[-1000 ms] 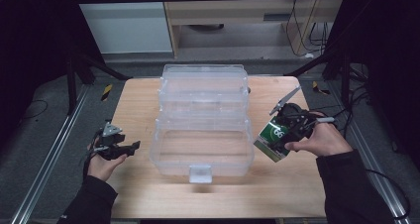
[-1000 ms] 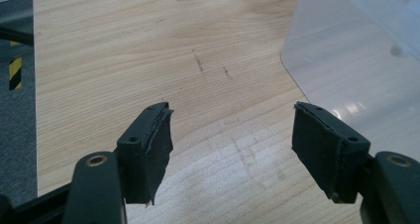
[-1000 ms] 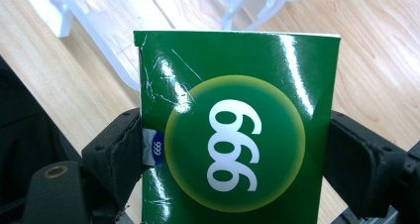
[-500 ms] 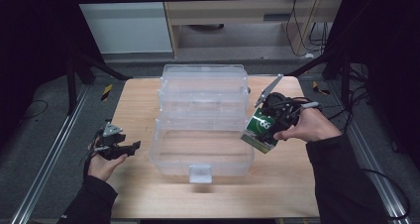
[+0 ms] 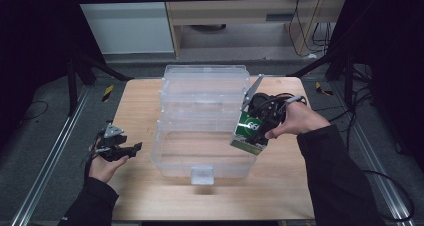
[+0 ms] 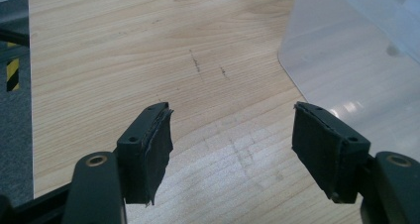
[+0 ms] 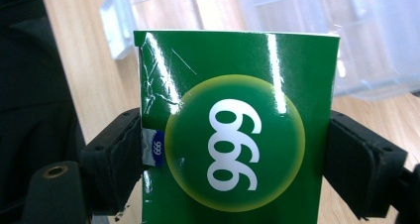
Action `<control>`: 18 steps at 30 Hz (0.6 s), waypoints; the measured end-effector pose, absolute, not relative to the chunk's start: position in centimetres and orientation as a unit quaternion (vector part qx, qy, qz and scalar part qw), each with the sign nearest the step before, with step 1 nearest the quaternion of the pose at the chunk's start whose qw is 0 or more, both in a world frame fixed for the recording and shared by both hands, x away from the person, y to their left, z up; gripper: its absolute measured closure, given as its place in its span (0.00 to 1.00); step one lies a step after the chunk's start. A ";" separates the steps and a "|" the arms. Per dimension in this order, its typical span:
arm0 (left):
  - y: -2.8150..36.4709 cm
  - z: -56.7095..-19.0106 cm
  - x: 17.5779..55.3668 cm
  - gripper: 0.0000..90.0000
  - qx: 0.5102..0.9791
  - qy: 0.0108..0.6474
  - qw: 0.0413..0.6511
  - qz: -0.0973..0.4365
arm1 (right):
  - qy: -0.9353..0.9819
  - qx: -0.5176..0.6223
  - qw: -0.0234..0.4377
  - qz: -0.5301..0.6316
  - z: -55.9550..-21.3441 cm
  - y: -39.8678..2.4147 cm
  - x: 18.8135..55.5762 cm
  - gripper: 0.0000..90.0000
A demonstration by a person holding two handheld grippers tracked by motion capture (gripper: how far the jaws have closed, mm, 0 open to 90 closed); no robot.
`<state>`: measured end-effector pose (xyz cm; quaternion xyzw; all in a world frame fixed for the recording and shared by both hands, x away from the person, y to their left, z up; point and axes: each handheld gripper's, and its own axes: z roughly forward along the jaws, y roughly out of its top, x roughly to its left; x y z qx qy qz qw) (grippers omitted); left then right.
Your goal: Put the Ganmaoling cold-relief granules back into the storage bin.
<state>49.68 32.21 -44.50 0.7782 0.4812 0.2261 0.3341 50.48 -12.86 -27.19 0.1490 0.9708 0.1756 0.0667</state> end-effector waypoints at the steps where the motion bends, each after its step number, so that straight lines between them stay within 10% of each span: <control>1: 32.2 -44.5 49.7 0.34 0.778 0.481 0.334 0.226 | 0.973 0.139 0.065 0.173 -27.3 -12.7 50.6 0.20; 18: 32.2 -44.7 49.7 0.34 0.780 0.482 0.332 0.223 | 0.986 0.046 0.045 0.154 -29.3 -10.1 51.4 0.19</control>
